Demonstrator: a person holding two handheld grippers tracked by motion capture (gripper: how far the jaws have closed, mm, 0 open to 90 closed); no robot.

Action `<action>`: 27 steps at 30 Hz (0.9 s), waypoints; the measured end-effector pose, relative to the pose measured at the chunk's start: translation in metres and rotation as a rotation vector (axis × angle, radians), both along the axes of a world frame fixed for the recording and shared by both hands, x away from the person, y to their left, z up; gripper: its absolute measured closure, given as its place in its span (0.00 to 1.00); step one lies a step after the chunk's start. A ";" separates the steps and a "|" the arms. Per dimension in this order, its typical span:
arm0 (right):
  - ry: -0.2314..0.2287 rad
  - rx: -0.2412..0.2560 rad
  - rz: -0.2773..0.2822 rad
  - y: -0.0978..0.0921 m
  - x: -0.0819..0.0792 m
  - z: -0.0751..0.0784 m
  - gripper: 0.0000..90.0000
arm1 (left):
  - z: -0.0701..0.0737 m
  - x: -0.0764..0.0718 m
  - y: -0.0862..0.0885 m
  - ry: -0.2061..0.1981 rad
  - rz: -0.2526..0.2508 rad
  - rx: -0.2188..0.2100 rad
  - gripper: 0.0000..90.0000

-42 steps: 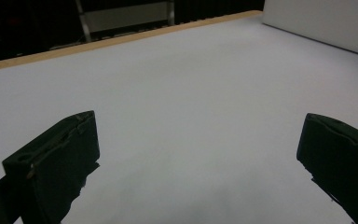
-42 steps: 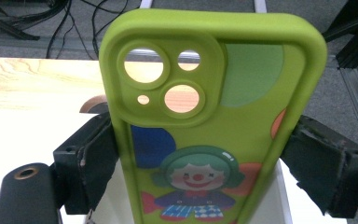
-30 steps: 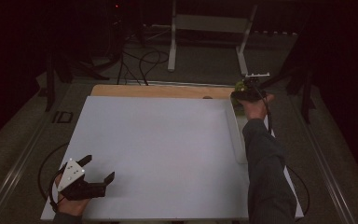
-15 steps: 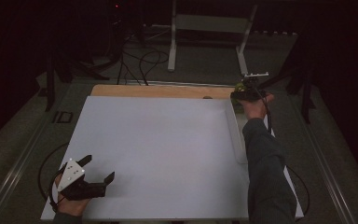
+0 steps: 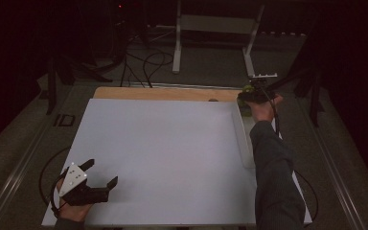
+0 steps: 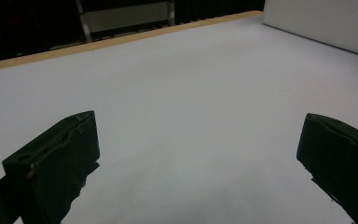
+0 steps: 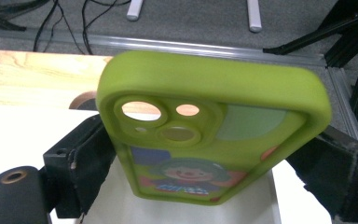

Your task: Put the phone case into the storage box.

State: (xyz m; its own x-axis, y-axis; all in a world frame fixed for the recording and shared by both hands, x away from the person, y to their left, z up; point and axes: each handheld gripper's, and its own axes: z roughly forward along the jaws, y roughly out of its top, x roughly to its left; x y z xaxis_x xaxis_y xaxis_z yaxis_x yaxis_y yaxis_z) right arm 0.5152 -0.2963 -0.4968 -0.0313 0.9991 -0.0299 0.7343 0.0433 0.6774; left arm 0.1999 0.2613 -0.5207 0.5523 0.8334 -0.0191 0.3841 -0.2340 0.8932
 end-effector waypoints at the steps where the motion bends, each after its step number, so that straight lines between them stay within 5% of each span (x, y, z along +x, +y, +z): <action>1: -0.005 0.006 -0.002 0.000 0.000 0.001 0.12 | 0.000 0.000 0.000 -0.001 0.000 0.001 0.00; 11: -0.018 0.081 -0.031 -0.004 0.002 0.000 0.11 | 0.000 0.000 0.000 0.002 0.002 -0.001 0.00; 27: -0.017 0.082 -0.011 -0.001 0.004 0.001 0.11 | -0.001 0.000 0.000 0.003 0.002 0.002 0.00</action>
State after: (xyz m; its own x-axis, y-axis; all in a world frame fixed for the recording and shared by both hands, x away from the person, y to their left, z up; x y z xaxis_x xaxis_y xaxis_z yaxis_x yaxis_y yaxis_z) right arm 0.5196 -0.2973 -0.4962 -0.0207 0.9985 0.0514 0.7228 -0.0206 0.6907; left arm 0.2000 0.2612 -0.5213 0.5504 0.8347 -0.0192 0.3872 -0.2348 0.8916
